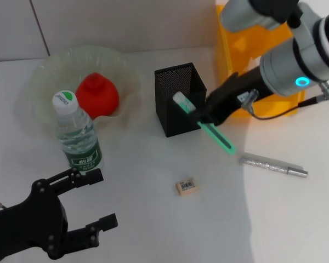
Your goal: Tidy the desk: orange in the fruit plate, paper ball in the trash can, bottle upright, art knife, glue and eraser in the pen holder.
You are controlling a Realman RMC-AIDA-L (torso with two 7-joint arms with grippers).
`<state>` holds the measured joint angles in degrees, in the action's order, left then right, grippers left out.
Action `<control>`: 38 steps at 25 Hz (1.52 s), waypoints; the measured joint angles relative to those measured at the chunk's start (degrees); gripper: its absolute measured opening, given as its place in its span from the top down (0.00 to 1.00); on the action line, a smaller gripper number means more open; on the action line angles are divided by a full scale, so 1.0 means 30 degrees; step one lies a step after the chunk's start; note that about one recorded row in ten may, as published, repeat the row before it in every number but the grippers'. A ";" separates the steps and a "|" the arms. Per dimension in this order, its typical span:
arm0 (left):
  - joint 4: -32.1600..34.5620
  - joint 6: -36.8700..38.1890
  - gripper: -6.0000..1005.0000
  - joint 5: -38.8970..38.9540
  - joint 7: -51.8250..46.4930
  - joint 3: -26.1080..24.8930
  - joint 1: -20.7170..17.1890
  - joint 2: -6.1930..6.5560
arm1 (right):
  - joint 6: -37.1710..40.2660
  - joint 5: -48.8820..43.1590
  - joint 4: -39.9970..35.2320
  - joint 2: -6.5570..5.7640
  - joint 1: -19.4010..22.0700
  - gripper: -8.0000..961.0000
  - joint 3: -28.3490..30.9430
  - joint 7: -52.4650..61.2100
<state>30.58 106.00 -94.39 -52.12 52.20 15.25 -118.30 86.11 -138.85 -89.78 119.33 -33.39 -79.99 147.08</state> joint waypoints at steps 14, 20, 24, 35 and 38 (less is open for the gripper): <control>0.0001 -0.0053 0.22 -0.0001 -0.0157 0.0000 0.0079 0.0002 | -0.8930 0.4449 0.1442 0.0055 0.0733 0.76 0.0873 -0.5434; 0.0000 -0.0123 0.22 -0.0001 -0.0202 0.0000 0.0155 0.0029 | -1.0537 0.7749 0.3496 0.0030 0.1243 0.74 0.0854 -0.8372; 0.0001 -0.0139 0.22 -0.0001 -0.0205 -0.0109 0.0204 0.0050 | -1.1436 1.0375 0.4956 0.0049 0.1759 0.73 0.0808 -1.1210; 0.0001 -0.0182 0.22 -0.0002 -0.0217 -0.0180 0.0182 0.0060 | -1.1492 1.4484 0.7864 -0.0007 0.2022 0.71 0.0990 -1.5894; 0.0001 -0.0181 0.22 -0.0001 -0.0218 -0.0180 0.0160 0.0060 | -1.1516 1.4524 0.8119 0.0014 0.2250 0.71 0.1035 -1.6725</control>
<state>30.59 105.46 -94.39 -52.78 51.66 15.73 -118.12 51.56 -95.28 -65.43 119.38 -26.64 -76.88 96.91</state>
